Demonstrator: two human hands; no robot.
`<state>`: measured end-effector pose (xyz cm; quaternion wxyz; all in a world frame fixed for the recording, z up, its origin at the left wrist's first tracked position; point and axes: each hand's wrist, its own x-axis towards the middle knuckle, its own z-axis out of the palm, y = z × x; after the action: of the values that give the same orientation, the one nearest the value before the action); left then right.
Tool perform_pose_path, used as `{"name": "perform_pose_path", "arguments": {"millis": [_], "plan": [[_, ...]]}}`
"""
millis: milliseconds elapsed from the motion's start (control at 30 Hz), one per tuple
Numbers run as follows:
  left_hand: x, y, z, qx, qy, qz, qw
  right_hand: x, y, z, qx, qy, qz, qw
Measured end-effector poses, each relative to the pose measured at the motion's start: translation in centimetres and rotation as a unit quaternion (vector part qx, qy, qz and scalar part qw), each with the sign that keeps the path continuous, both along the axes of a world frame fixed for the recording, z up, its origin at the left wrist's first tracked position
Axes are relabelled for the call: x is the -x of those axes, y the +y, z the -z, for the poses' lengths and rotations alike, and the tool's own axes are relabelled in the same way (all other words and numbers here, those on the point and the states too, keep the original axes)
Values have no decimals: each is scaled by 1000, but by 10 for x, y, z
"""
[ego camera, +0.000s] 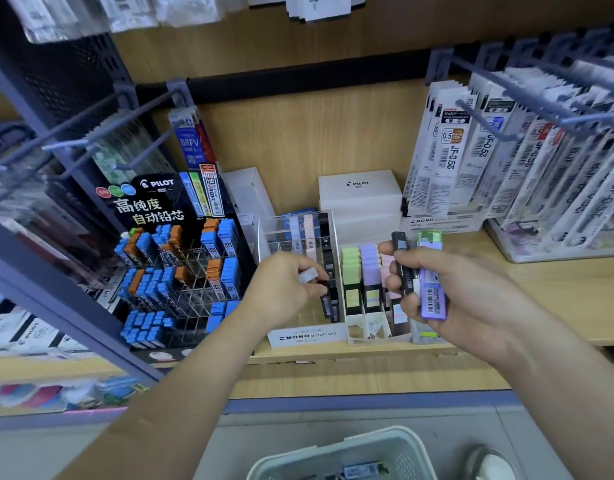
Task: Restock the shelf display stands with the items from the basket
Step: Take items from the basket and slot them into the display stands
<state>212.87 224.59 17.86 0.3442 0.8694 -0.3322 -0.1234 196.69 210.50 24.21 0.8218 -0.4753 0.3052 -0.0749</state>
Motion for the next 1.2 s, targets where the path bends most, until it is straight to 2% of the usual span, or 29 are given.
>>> {"name": "perform_pose_path", "arguments": {"millis": [400,467,533,567,600,633,700,733,767,967,1100,1200], "plan": [[18,-5,26,-81,-179,58,979,0,1,0,6,-15,8,1000],[17,-5,24,-102,-184,67,975,0,1,2,3,-8,9,1000],[14,-5,15,-86,-131,45,987,0,0,3,-3,-1,5,1000],[14,-5,8,-55,-76,24,995,0,0,4,-4,1,2,1000],[12,-6,2,0,14,1,1000,-1,-1,5,-1,3,-1,1000],[12,-5,-6,72,140,-23,987,-1,0,5,2,6,-4,1000],[17,-5,-21,212,382,-52,898,-1,2,6,7,12,-15,1000],[19,-5,-26,255,438,-58,860,-2,3,7,9,12,-22,1000],[22,-5,-29,276,458,-56,843,-2,5,7,11,13,-29,999],[55,-14,-45,337,497,7,800,-10,25,21,72,13,-62,995],[63,-16,-44,333,476,29,814,-17,34,28,96,9,-47,994],[47,-10,-43,307,421,21,853,-21,35,29,111,7,-37,993]]}}
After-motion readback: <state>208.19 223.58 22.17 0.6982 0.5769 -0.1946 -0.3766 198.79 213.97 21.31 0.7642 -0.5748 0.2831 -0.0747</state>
